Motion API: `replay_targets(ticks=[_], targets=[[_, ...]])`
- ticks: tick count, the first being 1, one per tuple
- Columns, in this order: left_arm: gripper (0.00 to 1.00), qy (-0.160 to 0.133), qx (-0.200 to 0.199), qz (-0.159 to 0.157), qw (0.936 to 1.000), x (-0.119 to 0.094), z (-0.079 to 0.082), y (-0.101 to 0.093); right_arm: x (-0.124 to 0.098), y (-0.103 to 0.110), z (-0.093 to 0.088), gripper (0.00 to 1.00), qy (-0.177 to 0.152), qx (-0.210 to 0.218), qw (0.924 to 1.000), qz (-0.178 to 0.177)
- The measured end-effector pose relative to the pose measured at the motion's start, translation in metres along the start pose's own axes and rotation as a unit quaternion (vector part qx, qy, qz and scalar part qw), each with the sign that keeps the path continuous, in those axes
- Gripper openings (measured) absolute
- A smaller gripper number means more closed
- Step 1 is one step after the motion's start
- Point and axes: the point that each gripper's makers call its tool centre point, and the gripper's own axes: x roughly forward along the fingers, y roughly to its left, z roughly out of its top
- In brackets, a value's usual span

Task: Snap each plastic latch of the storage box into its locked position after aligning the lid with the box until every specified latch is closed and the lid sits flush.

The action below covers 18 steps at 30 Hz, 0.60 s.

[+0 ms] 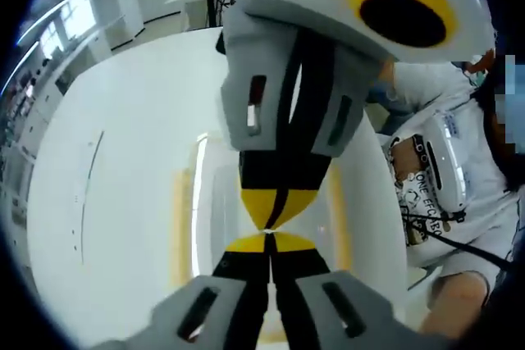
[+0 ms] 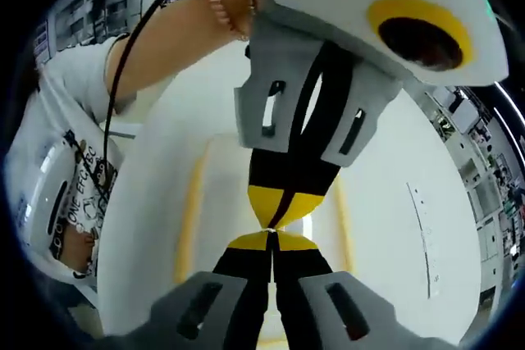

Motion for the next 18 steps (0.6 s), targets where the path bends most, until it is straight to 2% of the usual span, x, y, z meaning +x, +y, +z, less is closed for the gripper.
replay_targets(ticks=[4,10,14,18], targets=[[0.0,-0.024,0.004,-0.002,0.9997,-0.002,-0.002,-0.002,0.0,0.0,0.001,0.0,0.021,-0.003,0.9998,0.001],[0.0,-0.056,-0.013,-0.001,0.9984,-0.01,-0.014,-0.001,0.0,0.001,0.0,0.0,0.088,-0.031,0.9956,0.012],[0.0,-0.063,-0.021,0.006,0.9978,-0.016,-0.024,-0.005,0.001,0.002,0.0,0.0,0.123,-0.051,0.9909,0.02],[0.0,-0.066,-0.025,0.018,0.9974,-0.02,-0.033,-0.008,0.002,0.0,0.001,0.0,0.14,-0.045,0.9886,0.033]])
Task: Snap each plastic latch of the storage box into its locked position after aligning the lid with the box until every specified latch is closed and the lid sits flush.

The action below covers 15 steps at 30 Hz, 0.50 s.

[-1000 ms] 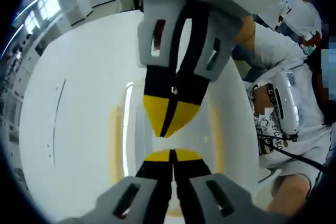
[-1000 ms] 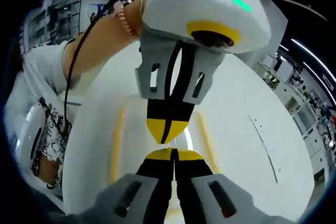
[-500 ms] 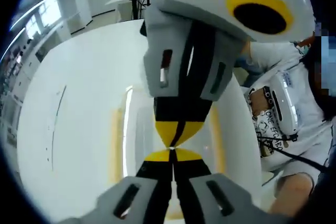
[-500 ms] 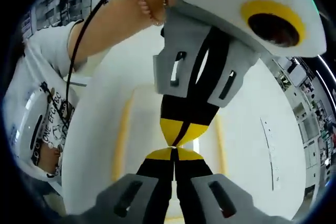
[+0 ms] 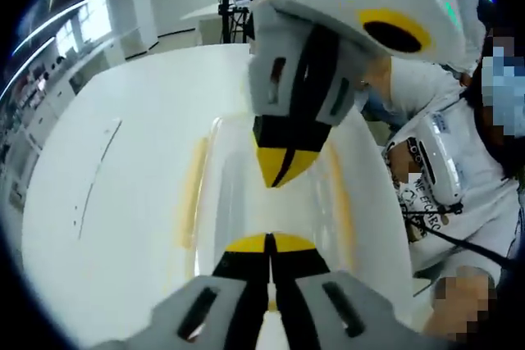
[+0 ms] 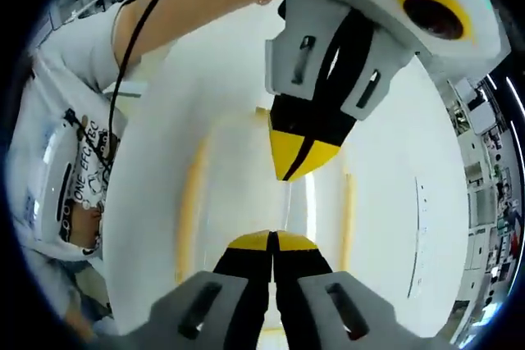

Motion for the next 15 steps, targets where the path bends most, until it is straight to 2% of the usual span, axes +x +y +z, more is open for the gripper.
replay_targets(ticks=[5,10,14,15], targets=[[0.0,-0.007,0.0,0.015,0.9999,-0.01,-0.012,0.0,0.001,0.001,0.0,0.0,0.02,-0.006,0.9998,0.007],[0.0,-0.049,0.001,0.006,0.9988,-0.015,-0.018,-0.006,0.001,0.003,-0.002,0.0,0.047,-0.034,0.9983,0.0],[0.0,-0.082,0.001,0.015,0.9965,-0.022,-0.023,-0.004,-0.001,0.005,-0.003,0.0,0.061,-0.056,0.9966,-0.001],[0.0,-0.098,0.0,0.018,0.995,-0.024,-0.023,-0.005,-0.002,0.005,-0.004,0.0,0.064,-0.06,0.9962,-0.002]])
